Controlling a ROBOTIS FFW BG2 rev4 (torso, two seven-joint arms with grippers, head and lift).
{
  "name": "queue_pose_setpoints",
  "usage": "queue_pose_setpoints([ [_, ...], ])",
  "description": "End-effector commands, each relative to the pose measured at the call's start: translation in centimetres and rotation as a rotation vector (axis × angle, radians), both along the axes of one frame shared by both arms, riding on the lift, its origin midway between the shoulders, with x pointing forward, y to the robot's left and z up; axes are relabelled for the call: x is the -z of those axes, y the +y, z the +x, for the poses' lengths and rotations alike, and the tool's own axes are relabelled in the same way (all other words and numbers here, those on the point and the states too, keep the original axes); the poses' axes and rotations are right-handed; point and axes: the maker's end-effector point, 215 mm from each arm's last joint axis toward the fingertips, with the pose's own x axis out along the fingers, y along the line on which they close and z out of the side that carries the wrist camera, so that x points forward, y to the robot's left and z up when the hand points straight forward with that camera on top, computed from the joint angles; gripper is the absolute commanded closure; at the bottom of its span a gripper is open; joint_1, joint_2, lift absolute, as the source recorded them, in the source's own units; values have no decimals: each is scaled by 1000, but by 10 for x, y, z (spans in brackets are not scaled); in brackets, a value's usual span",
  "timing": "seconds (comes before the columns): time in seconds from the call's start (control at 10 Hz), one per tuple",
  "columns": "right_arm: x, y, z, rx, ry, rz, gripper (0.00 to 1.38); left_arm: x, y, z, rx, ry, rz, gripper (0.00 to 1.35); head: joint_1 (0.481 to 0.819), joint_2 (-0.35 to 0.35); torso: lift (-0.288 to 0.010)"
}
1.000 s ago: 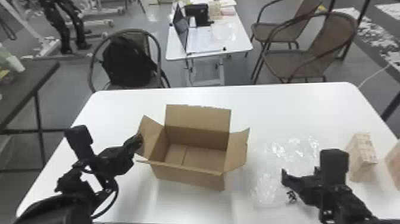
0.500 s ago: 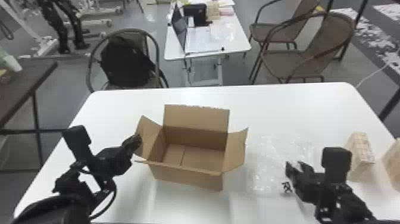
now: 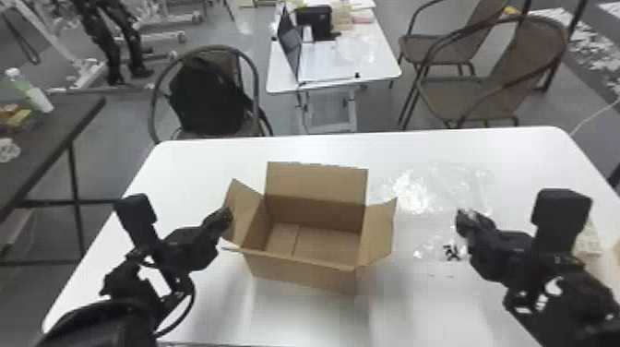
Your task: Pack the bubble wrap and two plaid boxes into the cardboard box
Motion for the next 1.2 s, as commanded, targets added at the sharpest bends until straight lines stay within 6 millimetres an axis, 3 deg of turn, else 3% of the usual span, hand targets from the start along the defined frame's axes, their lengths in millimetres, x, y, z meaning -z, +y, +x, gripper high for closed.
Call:
queue_pose_setpoints([
  [0.0, -46, 3, 9, 7, -62, 31, 1044, 0, 0, 0, -2, -3, -1, 1191, 695, 173, -90],
  [0.3, -125, -15, 14, 100, -174, 55, 1044, -1, 0, 1, -6, -5, 6, 1191, 695, 165, -90],
  [0.5, -157, -13, 19, 147, -247, 103, 1044, -1, -3, 3, -11, -8, 17, 1191, 695, 150, -90],
  [0.7, -158, 17, 26, 171, -304, 173, 1046, 0, -11, 6, -12, -5, 21, 1191, 695, 152, -90],
  [0.8, -148, 31, 31, 158, -303, 192, 1049, 0, -14, 7, -11, -5, 22, 1191, 695, 164, -90],
  [1.1, -96, 65, 34, 132, -155, 347, 1088, 2, -19, 8, -33, -2, 24, 1191, 695, 195, -90],
])
